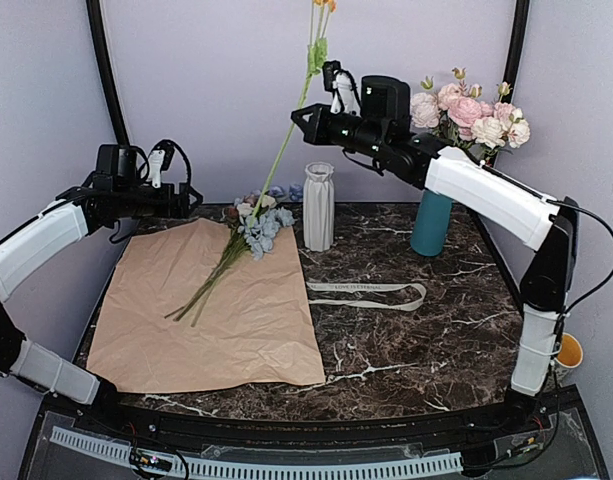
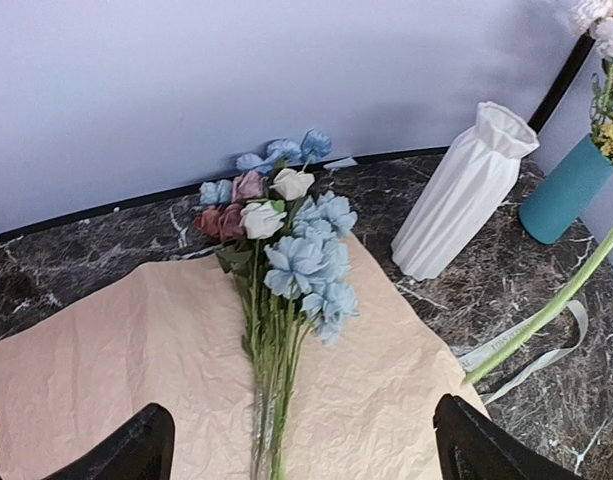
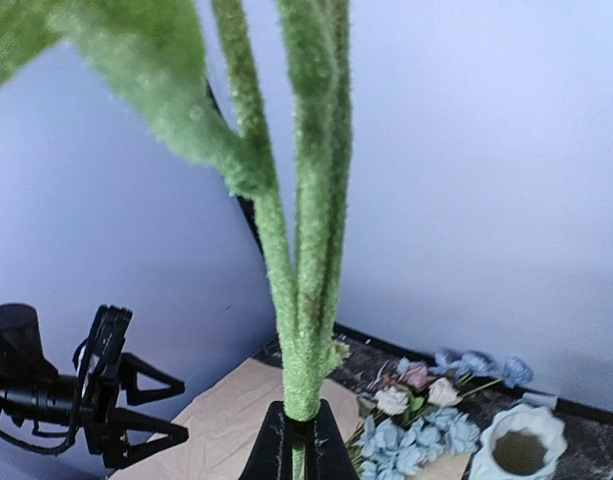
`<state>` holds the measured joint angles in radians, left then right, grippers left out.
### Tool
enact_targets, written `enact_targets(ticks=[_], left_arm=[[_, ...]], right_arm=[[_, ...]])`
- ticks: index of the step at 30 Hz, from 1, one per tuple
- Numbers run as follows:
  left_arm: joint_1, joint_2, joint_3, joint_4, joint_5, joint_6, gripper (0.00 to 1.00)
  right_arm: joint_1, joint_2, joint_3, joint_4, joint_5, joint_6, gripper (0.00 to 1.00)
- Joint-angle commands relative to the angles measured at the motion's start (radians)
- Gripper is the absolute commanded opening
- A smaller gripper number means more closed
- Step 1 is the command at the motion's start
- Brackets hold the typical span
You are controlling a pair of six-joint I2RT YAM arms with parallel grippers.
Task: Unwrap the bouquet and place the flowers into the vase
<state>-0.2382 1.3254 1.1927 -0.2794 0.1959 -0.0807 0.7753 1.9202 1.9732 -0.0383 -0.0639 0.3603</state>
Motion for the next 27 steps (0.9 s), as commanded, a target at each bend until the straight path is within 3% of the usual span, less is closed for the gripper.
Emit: enact_targets(ticks=[1, 8, 15, 27], left_arm=[[0.009, -0.018, -0.029, -0.043, -0.072, 0.014, 0.92], [0.009, 0.014, -0.033, -0.082, -0.032, 0.038, 0.87], [0.009, 0.061, -0.029, -0.084, -0.006, 0.071, 0.84], [0.01, 0.085, -0.032, -0.097, 0.016, 0.089, 0.81]], right_arm=[[-0.049, -0.044, 0.102, 0.06, 0.144, -0.081, 0.0], [-0.108, -0.008, 0.263, -0.01, 0.3, -0.193, 0.0], [-0.18, -0.014, 0.23, -0.032, 0.359, -0.201, 0.0], [-0.185, -0.007, 0.1, -0.028, 0.3, -0.095, 0.0]])
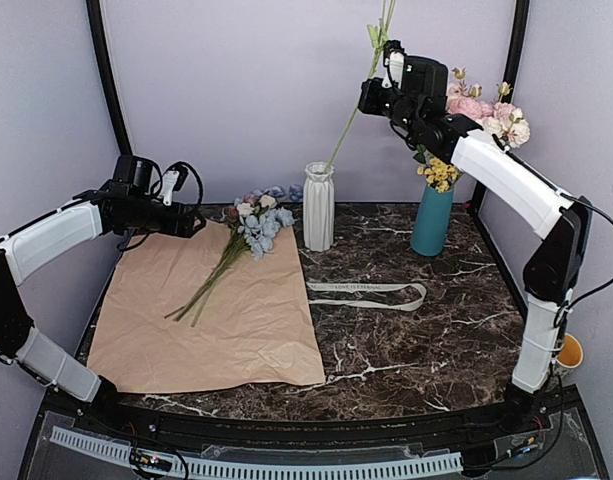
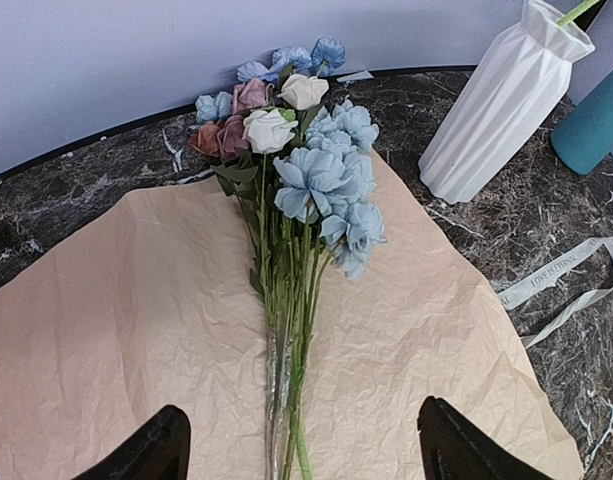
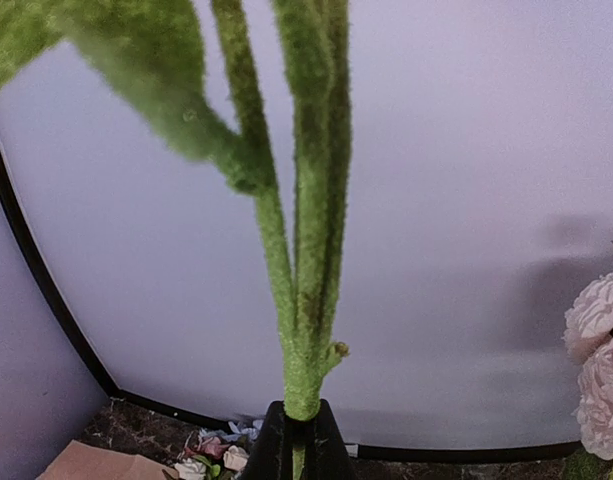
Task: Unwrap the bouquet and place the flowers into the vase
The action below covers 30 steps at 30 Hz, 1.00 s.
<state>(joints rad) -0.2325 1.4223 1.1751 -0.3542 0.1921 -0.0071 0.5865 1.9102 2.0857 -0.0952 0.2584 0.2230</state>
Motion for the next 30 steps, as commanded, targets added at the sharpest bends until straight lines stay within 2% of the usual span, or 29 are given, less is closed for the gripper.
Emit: enact_targets(ticks=[1, 7, 14, 15, 18, 21, 26, 29, 30], left_arm=[[0.003, -0.015, -0.018, -0.024, 0.022, 0.016, 0.81], [0.003, -0.025, -0.035, -0.028, 0.025, 0.02, 0.8], [0.003, -0.003, -0.031, -0.051, 0.0, 0.028, 0.8], [0.003, 0.001, -0.027, -0.056, -0.001, 0.028, 0.8], [0.002, 0.004, -0.03, -0.072, -0.007, 0.029, 0.8], [0.004, 0.01, -0.032, -0.079, -0.017, 0.029, 0.8], [0.003, 0.051, -0.008, -0.114, -0.055, 0.018, 0.8], [0.002, 0.08, 0.012, -0.14, -0.071, 0.008, 0.79], [0.003, 0.089, 0.018, -0.15, -0.074, 0.005, 0.79]], right_arm=[[0.003, 0.003, -0.018, 0.031, -0.023, 0.046, 0.0], [0.004, -0.001, -0.055, 0.048, -0.049, 0.053, 0.0], [0.009, 0.062, -0.088, 0.037, -0.104, 0.157, 0.0], [0.01, 0.078, -0.073, 0.021, -0.107, 0.167, 0.04], [0.013, 0.12, -0.026, -0.04, -0.129, 0.198, 0.28], [0.012, 0.153, 0.002, -0.097, -0.16, 0.228, 0.48], [0.013, 0.146, -0.016, -0.141, -0.177, 0.257, 0.69], [0.012, 0.119, -0.048, -0.153, -0.18, 0.261, 0.9], [0.012, 0.109, -0.059, -0.157, -0.182, 0.262, 0.93]])
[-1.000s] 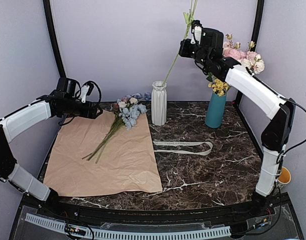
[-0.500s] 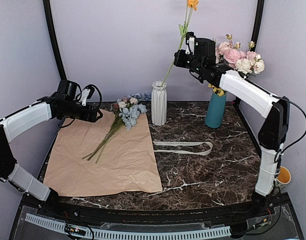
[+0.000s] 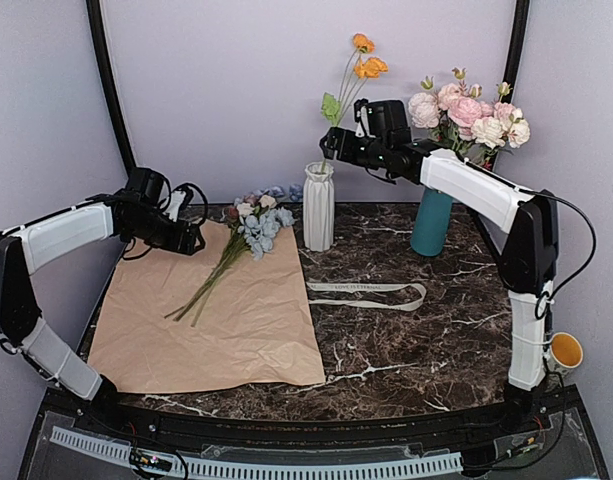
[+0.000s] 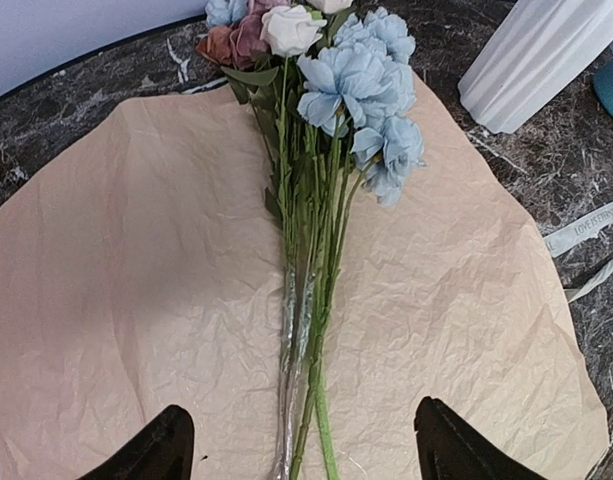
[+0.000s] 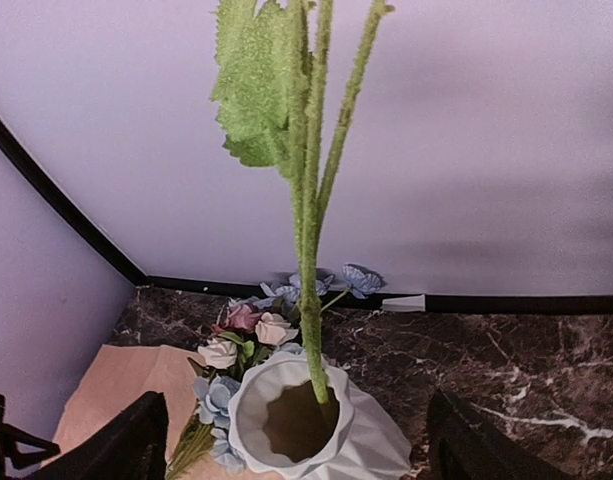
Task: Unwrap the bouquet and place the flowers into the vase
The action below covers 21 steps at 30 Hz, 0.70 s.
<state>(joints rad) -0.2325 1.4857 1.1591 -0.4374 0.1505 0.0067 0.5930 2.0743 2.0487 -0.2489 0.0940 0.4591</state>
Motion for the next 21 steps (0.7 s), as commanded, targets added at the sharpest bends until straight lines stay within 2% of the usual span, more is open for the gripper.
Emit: enact_targets(ticks=[1, 7, 13, 18, 21], left_arm=[[0.003, 0.034, 0.043, -0.074, -0.035, -0.012, 0.79], [0.003, 0.107, 0.094, -0.128, -0.026, -0.032, 0.74], [0.003, 0.188, 0.165, -0.179, -0.004, -0.051, 0.65], [0.004, 0.268, 0.225, -0.225, 0.067, -0.026, 0.48], [0.001, 0.302, 0.24, -0.213, 0.116, -0.015, 0.45]], right_arm=[[0.005, -0.065, -0.033, -0.01, -0.022, 0.027, 0.95], [0.005, -0.138, -0.121, -0.005, -0.094, 0.013, 0.99], [0.01, -0.22, -0.236, 0.04, -0.176, 0.034, 0.95], [0.024, -0.27, -0.299, 0.048, -0.176, 0.059, 0.93], [0.037, -0.296, -0.338, 0.062, -0.172, 0.062, 0.92]])
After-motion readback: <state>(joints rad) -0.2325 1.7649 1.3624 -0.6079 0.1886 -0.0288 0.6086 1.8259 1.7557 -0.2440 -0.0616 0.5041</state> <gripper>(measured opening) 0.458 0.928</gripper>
